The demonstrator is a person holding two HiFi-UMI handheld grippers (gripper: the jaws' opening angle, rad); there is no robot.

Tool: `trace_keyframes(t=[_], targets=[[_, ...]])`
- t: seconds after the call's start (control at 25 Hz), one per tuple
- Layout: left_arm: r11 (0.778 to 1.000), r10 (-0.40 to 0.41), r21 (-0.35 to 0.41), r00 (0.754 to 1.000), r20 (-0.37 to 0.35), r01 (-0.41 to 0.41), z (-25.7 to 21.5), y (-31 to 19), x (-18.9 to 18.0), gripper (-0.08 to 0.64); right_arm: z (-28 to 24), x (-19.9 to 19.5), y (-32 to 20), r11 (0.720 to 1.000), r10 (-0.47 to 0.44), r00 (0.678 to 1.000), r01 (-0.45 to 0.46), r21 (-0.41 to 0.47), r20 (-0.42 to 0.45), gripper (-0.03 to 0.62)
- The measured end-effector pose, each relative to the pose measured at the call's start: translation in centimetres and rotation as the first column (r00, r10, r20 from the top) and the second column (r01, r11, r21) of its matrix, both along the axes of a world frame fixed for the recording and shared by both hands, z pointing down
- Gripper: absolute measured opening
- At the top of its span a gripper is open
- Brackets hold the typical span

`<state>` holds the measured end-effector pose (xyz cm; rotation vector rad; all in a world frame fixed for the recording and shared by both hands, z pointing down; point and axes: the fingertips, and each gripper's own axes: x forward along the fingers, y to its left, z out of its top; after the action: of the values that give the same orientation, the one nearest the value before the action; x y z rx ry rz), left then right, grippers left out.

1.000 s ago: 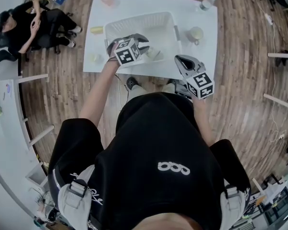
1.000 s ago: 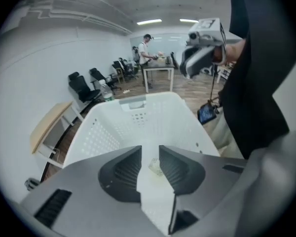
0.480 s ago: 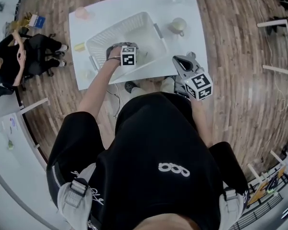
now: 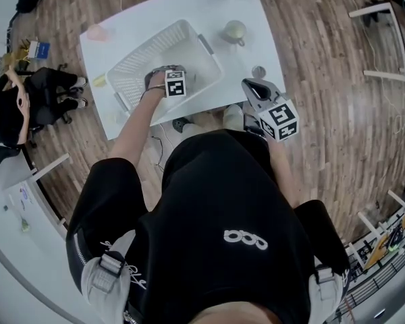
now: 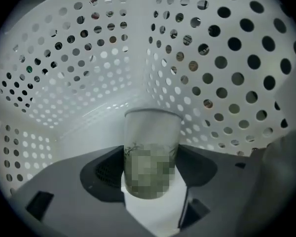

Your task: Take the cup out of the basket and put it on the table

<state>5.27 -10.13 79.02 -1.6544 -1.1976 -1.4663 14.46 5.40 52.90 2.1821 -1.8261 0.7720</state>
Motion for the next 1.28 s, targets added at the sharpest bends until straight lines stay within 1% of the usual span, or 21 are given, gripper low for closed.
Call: trace_keyframes(t=[0.24, 0.36, 0.44, 0.52, 0.6, 0.68, 0.76, 0.8, 0.84, 0.88, 0.92, 1.0, 1.08, 1.12, 1.2, 1.28], targets=[[0.999, -0.043, -0.016, 0.999, -0.022, 0.043, -0.5, 0.2, 0.4, 0.31, 0.1, 0.1, 0.1, 1.0, -0.012, 1.0, 0.012, -0.002, -0.003, 0.025], [0.995, -0.092, -0.036, 0.993, -0.068, 0.09, -2.1, 0.2, 1.2, 0.31, -0.1, -0.2, -0.5, 0.999, -0.033, 0.999, 0.033, 0.002, -0.006, 0.025], [0.99, -0.135, -0.049, 0.984, -0.113, 0.13, -3.6, 0.1, 2.0, 0.31, -0.2, -0.3, -0.9, 0.999, -0.051, 0.999, 0.051, 0.009, -0.01, 0.025], [0.982, -0.186, -0.067, 0.969, -0.164, 0.177, -5.5, -0.2, 2.8, 0.31, -0.3, -0.4, -1.5, 0.997, -0.073, 0.997, 0.073, 0.017, -0.015, 0.025], [0.969, -0.244, -0.088, 0.946, -0.215, 0.23, -7.5, -0.7, 3.4, 0.31, -0.4, -0.6, -2.2, 0.995, -0.097, 0.995, 0.098, 0.023, -0.019, 0.025], [0.95, -0.31, -0.12, 0.913, -0.265, 0.287, -9.8, -1.2, 4.0, 0.31, -0.5, -0.7, -2.8, 0.992, -0.121, 0.992, 0.121, 0.028, -0.022, 0.025], [0.922, -0.385, -0.171, 0.869, -0.31, 0.347, -12.4, -1.6, 4.3, 0.31, -0.6, -0.9, -3.4, 0.989, -0.144, 0.989, 0.145, 0.032, -0.027, 0.025], [0.903, -0.428, -0.204, 0.841, -0.332, 0.378, -13.9, -1.8, 4.4, 0.31, -0.8, -1.0, -3.7, 0.987, -0.157, 0.987, 0.158, 0.036, -0.029, 0.025], [0.879, -0.474, -0.243, 0.806, -0.353, 0.41, -15.5, -2.1, 4.5, 0.31, -0.9, -1.1, -4.1, 0.984, -0.171, 0.985, 0.172, 0.041, -0.032, 0.025], [0.85, -0.524, -0.286, 0.765, -0.374, 0.442, -17.1, -2.5, 4.6, 0.31, -1.0, -1.3, -4.6, 0.981, -0.188, 0.982, 0.189, 0.046, -0.035, 0.025], [0.816, -0.575, -0.332, 0.718, -0.391, 0.472, -18.7, -2.9, 4.5, 0.31, -1.1, -1.4, -5.0, 0.977, -0.206, 0.978, 0.208, 0.05, -0.039, 0.025], [0.737, -0.674, -0.43, 0.614, -0.412, 0.521, -21.8, -3.6, 4.2, 0.31, -1.3, -1.7, -6.0, 0.967, -0.245, 0.969, 0.247, 0.058, -0.047, 0.025], [0.658, -0.752, -0.522, 0.507, -0.42, 0.543, -24.8, -4.4, 3.3, 0.31, -1.7, -2.1, -7.1, 0.955, -0.284, 0.957, 0.287, 0.069, -0.053, 0.025], [0.622, -0.783, -0.563, 0.455, -0.424, 0.545, -26.3, -4.7, 2.8, 0.31, -1.9, -2.3, -7.7, 0.948, -0.305, 0.951, 0.309, 0.074, -0.056, 0.025], [0.554, -0.832, -0.634, 0.35, -0.43, 0.539, -29.0, -5.5, 1.4, 0.31, -2.3, -2.9, -9.1, 0.93, -0.352, 0.934, 0.356, 0.087, -0.062, 0.025], [0.492, -0.869, -0.692, 0.245, -0.431, 0.527, -31.3, -6.2, -0.3, 0.31, -2.6, -3.5, -10.5, 0.907, -0.403, 0.913, 0.408, 0.1, -0.067, 0.025]])
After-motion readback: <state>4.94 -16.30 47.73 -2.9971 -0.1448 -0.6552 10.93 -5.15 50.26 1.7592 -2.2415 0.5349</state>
